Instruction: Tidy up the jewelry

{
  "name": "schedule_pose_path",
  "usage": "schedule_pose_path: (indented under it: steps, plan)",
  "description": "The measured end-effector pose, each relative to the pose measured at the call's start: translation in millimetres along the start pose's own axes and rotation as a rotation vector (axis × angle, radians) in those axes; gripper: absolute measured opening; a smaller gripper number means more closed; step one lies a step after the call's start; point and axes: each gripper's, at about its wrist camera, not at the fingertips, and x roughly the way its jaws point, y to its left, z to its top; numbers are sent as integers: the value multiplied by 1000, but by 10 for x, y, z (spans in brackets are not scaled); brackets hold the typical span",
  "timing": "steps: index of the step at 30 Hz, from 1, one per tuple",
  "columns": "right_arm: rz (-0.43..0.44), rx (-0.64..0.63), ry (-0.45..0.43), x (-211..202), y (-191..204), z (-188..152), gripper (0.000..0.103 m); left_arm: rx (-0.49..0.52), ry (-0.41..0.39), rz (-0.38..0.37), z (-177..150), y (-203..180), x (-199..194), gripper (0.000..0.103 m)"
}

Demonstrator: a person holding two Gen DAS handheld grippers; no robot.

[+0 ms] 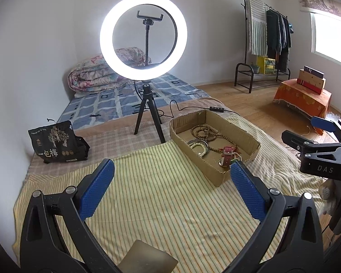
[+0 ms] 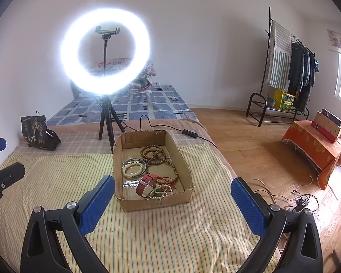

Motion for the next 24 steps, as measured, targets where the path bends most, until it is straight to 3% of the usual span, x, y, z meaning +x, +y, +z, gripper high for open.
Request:
schedule_pose_path:
  steps: [24]
  plan:
    - [9, 0, 11, 86, 53, -10, 103, -6, 30, 9, -30, 47, 39, 103]
